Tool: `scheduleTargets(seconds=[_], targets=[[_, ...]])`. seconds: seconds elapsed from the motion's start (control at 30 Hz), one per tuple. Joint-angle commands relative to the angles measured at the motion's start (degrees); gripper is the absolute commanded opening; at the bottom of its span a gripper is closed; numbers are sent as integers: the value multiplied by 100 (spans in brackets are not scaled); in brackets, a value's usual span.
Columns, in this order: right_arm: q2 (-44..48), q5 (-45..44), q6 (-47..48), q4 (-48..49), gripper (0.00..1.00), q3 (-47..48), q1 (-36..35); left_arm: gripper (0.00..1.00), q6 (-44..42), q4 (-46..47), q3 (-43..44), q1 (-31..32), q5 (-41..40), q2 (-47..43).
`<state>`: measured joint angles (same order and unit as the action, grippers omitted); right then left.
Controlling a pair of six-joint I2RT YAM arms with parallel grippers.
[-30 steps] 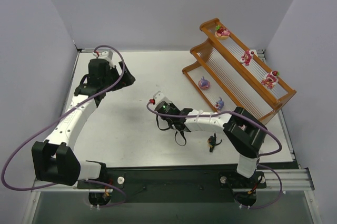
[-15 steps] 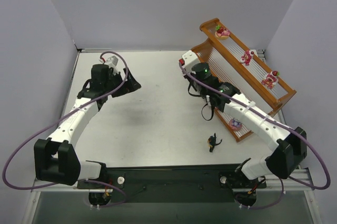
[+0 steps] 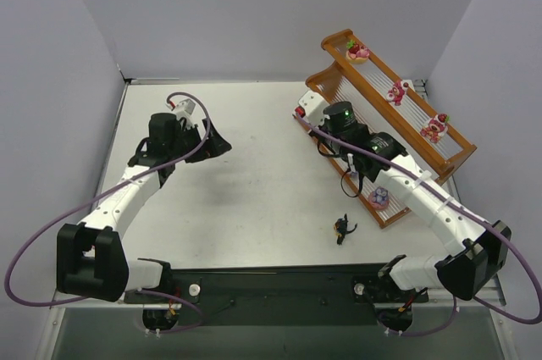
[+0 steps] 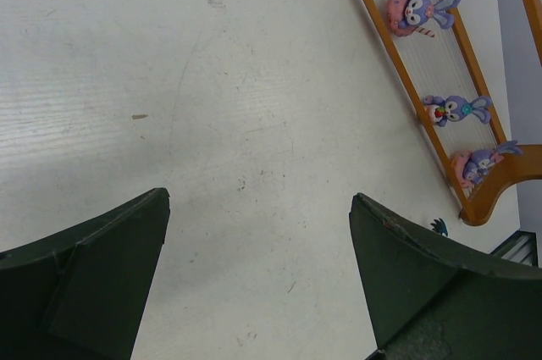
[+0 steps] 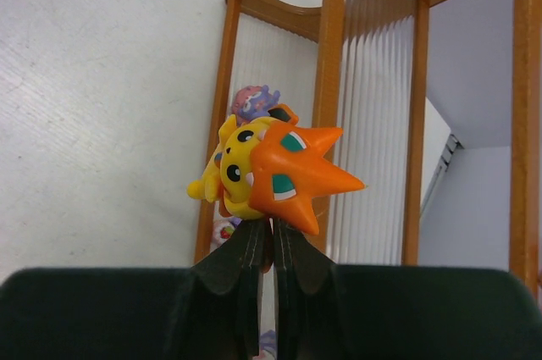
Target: Place and organize the plastic toys onto the shelf
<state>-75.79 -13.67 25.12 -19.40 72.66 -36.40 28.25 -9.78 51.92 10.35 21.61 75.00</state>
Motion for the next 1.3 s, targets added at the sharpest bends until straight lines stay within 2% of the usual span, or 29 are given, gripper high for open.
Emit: scheduleTargets(seconds=[0.0,0.23,0.63,0.97,1.27], targets=[[152,-733,747,-152,0,231,80,97,-48,512,-156,20,370,-135],[12,-848,1512,594,0,-182,625,97,119,618,-182,64,573,14],[-621,285,2049,1535,0,-341,1548,97,154,495,-60,55,704,357],[-1034,1182,2865,1763,0,-208,1909,97,216,618,-95,55,889,498],[-1140,1235,3306,2546,0,-534,2049,97,198,574,-94,55,916,454]])
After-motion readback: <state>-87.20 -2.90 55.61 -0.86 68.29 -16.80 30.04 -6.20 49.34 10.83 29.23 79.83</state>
